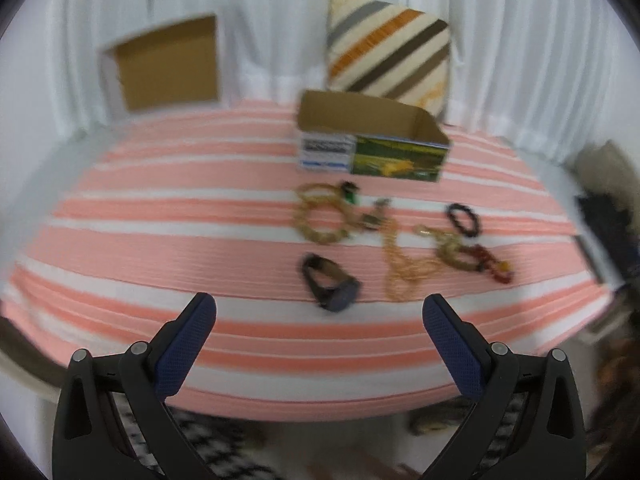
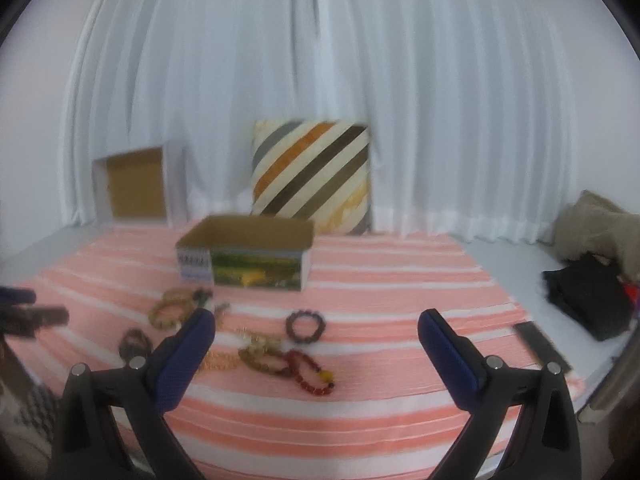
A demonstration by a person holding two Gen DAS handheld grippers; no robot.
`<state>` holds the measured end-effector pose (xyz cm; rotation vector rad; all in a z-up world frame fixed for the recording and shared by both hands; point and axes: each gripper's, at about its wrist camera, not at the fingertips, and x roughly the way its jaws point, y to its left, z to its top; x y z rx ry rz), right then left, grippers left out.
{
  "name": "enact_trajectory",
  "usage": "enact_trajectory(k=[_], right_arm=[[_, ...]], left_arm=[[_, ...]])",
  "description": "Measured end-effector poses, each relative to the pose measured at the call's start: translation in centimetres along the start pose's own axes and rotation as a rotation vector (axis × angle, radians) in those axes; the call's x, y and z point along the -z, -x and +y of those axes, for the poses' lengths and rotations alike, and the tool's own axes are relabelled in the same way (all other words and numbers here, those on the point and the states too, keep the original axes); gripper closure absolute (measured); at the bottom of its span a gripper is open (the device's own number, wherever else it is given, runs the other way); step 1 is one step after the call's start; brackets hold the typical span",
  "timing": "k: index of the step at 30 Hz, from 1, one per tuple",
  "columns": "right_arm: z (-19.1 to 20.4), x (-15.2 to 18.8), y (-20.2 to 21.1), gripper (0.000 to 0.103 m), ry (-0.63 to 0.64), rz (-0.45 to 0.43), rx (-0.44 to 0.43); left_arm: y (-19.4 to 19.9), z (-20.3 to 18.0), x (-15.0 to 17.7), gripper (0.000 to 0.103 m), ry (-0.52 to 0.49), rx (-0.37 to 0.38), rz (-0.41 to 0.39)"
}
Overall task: Organize jewelry
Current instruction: 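Grasp the black wristwatch with the left tool while the right tool grasps the red bead bracelet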
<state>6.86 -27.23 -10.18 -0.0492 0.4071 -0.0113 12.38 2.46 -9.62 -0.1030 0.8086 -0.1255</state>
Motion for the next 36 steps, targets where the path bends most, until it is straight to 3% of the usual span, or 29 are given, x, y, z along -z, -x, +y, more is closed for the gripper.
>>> enact_trajectory(k=[3, 8, 13, 16, 25, 36], right_arm=[[-0.4, 2.4, -3.6, 0.0, 0.004, 0.088, -0.064], [-0.8, 7.3, -10.2, 0.0, 0.045, 0.291, -0.019], [-1.5, 9.3, -13.1, 0.0, 0.03, 0.409, -0.018], [-2.2, 9.3, -13.5, 0.0, -0.03, 0.411, -0.032], [-1.9, 9.5, -13.5, 0.0, -0.041, 0.384, 0.001], [-2.5, 7.5, -17.4, 0.0, 0.011, 0.491, -0.097]], left_arm=[[-2.9, 0.2, 0.6, 0.0, 0.005, -0.005, 0.052], [-8.4, -0.4, 2.1, 0.001, -0.067, -0.038, 0.143], [-11.9, 0.0, 2.9, 0.001, -0.071, -0.057, 0.19], [-13.4, 0.6, 3.4, 0.001, -0.052, -0.086, 0.223], [-13.6, 0.8, 4.1, 0.0, -0.083, -0.097, 0.13], [-15.9, 0.1, 1.6, 0.0, -0.136, -0.057, 0.177]])
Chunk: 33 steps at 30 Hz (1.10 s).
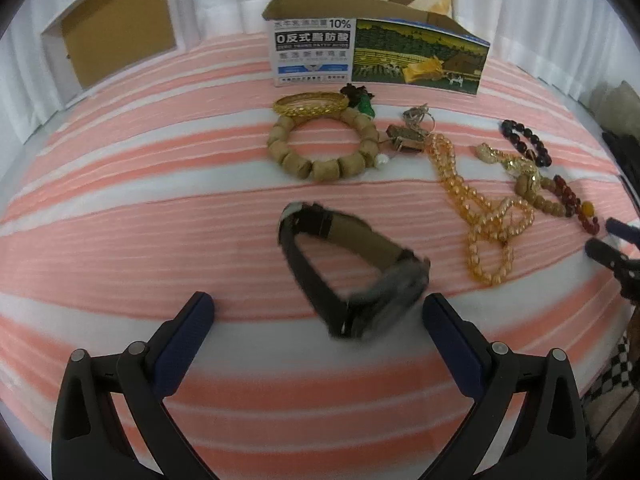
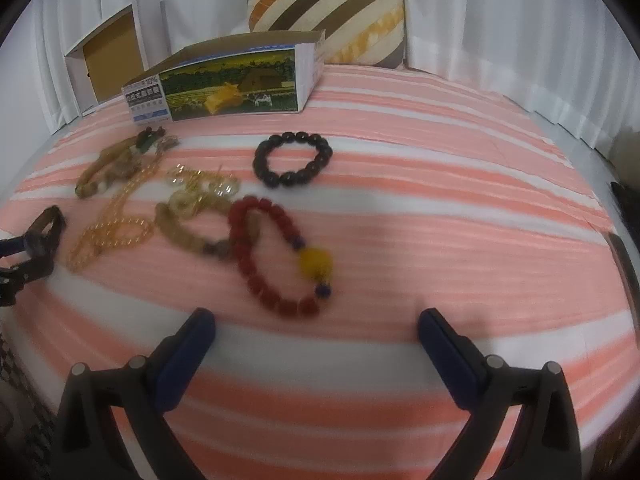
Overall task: Organize jewelry
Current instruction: 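Grasp the black wristwatch with the left tool while the right tool grasps the red bead bracelet, then carry the watch and red bracelet into the cardboard box and open both tools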
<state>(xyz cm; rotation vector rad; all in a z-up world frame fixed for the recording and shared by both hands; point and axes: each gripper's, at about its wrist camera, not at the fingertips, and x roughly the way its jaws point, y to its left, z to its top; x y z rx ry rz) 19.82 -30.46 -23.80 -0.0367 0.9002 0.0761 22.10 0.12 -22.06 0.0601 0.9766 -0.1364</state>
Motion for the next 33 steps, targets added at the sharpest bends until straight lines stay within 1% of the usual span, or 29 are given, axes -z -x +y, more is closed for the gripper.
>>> enact_trajectory(k=[2, 4, 7, 8, 9, 10, 11, 14, 17, 18, 19, 21, 23, 27, 28, 29, 33], right_arm=[[0.2, -0.7, -0.5, 0.0, 0.022, 0.009, -0.014], [0.5, -1.2, -0.9, 0.002, 0.055, 0.007, -0.031], [1.0, -1.6, -1.0, 0.016, 0.091, -0.011, -0.057], [1.0, -1.7, -0.9, 0.026, 0.097, -0.015, -0.066], [1.1, -1.8, -0.6, 0.045, 0.1, -0.021, -0.074], [1.1, -1.8, -0.4, 0.058, 0.1, -0.022, -0.073], [1.1, -1.7, -0.2, 0.076, 0.094, -0.021, -0.064], [0.5, -1.2, 0.2, 0.076, 0.042, -0.025, -0.087], [0.1, -0.7, 1.0, 0.077, -0.004, -0.04, -0.1], [-0.1, -0.7, 1.4, 0.085, -0.018, -0.053, -0.103], [-0.2, -0.7, 1.6, 0.086, -0.025, -0.057, -0.102], [-0.5, -0.8, 2.0, 0.086, -0.043, -0.057, -0.117], [-0.6, -0.9, 2.0, 0.086, -0.038, -0.053, -0.111], [-1.0, -1.2, 2.7, 0.086, -0.067, -0.069, -0.14], [-1.0, -1.2, 2.9, 0.086, -0.07, -0.075, -0.142], [-0.9, -1.3, 3.2, 0.086, -0.071, -0.081, -0.144], [-0.7, -1.7, 3.6, 0.086, -0.068, -0.089, -0.147]], left_arm=[[-0.3, -0.1, -0.4, 0.0, -0.011, 0.008, 0.002], [-0.5, -0.2, -0.8, 0.0, -0.021, 0.016, 0.003], [-0.6, -0.3, -1.0, 0.001, -0.039, 0.032, -0.002], [-0.5, -0.2, -1.0, 0.002, -0.045, 0.04, -0.004], [-0.3, -0.2, -0.9, 0.005, -0.051, 0.048, -0.014], [-0.1, -0.1, -0.8, 0.017, -0.055, 0.053, -0.027], [0.2, 0.0, -0.7, 0.03, -0.063, 0.069, -0.043], [0.6, 0.2, -0.4, 0.032, -0.068, 0.105, -0.064], [0.9, -0.1, 0.2, 0.033, -0.087, 0.107, -0.085], [1.1, -0.2, 0.3, 0.034, -0.092, 0.103, -0.091], [1.2, -0.3, 0.5, 0.034, -0.091, 0.103, -0.094], [1.4, -0.3, 0.7, 0.034, -0.083, 0.106, -0.095], [1.2, -0.2, 0.6, 0.035, -0.071, 0.11, -0.093], [1.5, 0.2, 0.4, 0.037, -0.043, 0.115, -0.088], [1.6, 0.4, 0.4, 0.038, -0.034, 0.121, -0.088], [1.7, 0.5, 0.3, 0.042, -0.024, 0.132, -0.087], [1.7, 0.7, 0.1, 0.043, -0.016, 0.128, -0.077]])
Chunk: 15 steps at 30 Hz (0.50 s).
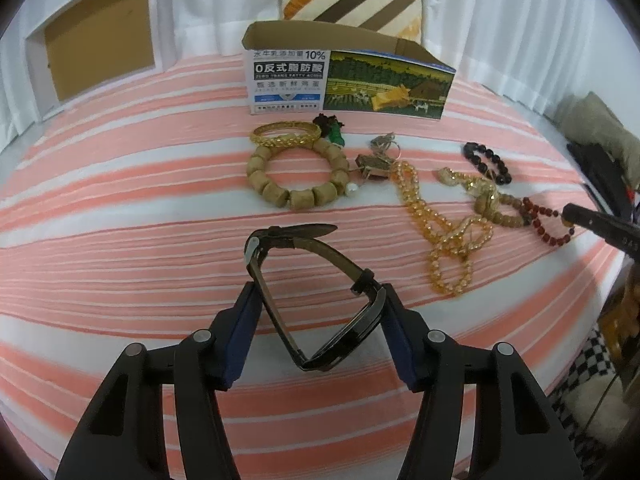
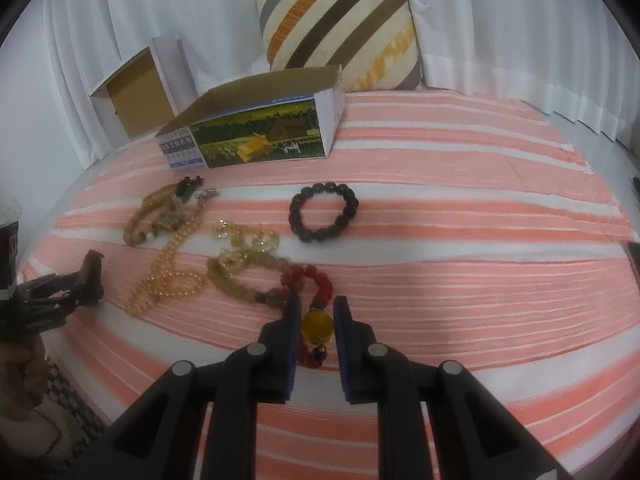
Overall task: Organize jewelry
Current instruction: 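Carry the watch and red bracelet into the cardboard box and open both tools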
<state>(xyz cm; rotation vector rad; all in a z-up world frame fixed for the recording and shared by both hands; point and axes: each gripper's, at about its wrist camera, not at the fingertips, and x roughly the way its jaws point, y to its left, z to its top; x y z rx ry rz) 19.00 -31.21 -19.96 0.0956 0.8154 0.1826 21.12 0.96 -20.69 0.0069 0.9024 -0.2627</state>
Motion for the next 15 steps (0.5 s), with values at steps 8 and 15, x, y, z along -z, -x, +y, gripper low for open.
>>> enact_trajectory(k=[8, 15], right_arm=[[0.8, -2.0, 1.6, 0.086, 0.01, -0.042, -0.022], [2.1, -5.2, 3.1, 0.086, 0.022, -0.086, -0.066]], left_arm=[[1.1, 0.3, -0.6, 0.044, 0.018, 0.015, -0.012], [2.9, 0.1, -3.4, 0.044, 0.013, 0.037, -0.04]])
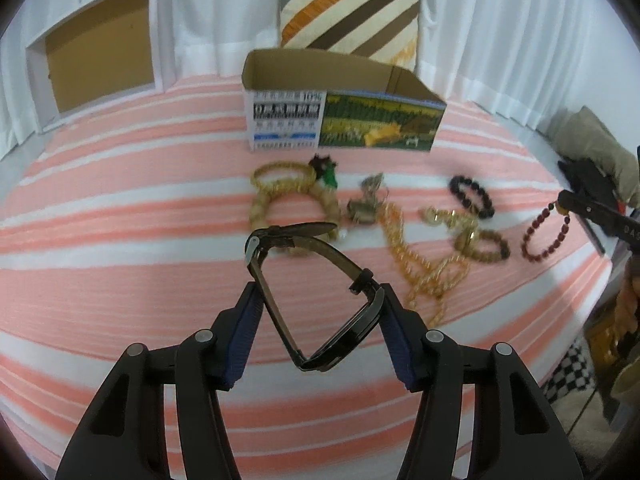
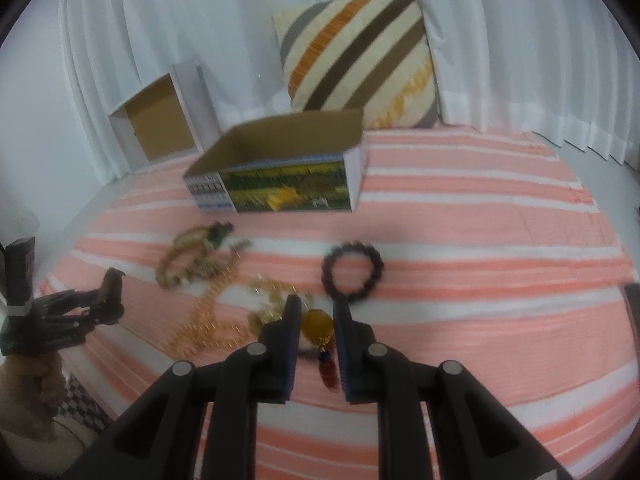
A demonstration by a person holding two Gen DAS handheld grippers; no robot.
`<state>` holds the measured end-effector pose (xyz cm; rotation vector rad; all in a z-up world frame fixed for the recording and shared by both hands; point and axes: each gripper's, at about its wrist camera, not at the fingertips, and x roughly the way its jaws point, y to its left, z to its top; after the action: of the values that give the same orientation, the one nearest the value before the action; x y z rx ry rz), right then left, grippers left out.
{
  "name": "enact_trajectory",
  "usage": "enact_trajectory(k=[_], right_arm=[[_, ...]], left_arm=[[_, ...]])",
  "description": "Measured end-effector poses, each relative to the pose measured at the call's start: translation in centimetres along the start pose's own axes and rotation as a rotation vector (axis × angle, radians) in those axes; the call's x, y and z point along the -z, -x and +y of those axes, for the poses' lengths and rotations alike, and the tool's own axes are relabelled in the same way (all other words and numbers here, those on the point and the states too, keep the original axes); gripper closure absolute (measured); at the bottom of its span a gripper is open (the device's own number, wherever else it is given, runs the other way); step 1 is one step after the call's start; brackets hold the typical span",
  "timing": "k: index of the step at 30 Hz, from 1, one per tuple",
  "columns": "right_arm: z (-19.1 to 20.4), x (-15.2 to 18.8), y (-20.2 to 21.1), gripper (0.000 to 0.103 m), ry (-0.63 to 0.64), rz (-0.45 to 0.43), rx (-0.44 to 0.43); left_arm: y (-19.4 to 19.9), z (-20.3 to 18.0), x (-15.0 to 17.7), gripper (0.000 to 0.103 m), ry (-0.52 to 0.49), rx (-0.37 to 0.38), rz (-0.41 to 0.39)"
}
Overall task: Organize jewelry
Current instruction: 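Carry the watch and red bracelet into the cardboard box and open both tools, then withdraw both tools from the box back over the remaining jewelry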
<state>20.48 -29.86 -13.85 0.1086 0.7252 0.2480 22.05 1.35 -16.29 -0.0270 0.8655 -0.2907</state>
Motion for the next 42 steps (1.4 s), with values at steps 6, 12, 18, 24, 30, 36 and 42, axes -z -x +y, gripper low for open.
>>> enact_trajectory(k=[6, 12, 18, 24, 30, 36, 42], right_arm=[[1.4, -3.8, 0.3, 0.086, 0.032, -0.036, -0.041], [3.1, -9.7, -1.1, 0.086, 0.052, -0.072, -0.089], [4.6, -17.1, -4.2, 0.086, 0.064, -0.1, -0.106], [5.1, -21.5, -10.4, 0.086, 0.054, -0.051, -0.094], [4.0, -21.5, -16.5, 0.085, 0.037, 0.038, -0.1], [2.8, -20.3, -17.5, 0.034, -0.039, 0.013, -0.083], [2.1, -18.4, -15.4, 0.034, -0.023, -0.043, -0.044]], left_arm=[[0.7, 0.7, -3.4, 0.044, 0.04, 0.031, -0.001], [0.4, 1.6, -9.3, 0.044, 0.069, 0.055, -0.015], [-2.0, 2.0, -17.4, 0.044, 0.05, 0.051, -0.032], [-6.7, 2.2, -22.7, 0.044, 0.072, 0.032, -0.017], [-11.6, 2.2, -24.1, 0.043, 0.061, -0.008, 0.04], [-13.1, 2.2, -23.9, 0.009, 0.084, -0.054, 0.037], [-11.3, 2.8, -22.3, 0.008, 0.077, -0.066, 0.002]])
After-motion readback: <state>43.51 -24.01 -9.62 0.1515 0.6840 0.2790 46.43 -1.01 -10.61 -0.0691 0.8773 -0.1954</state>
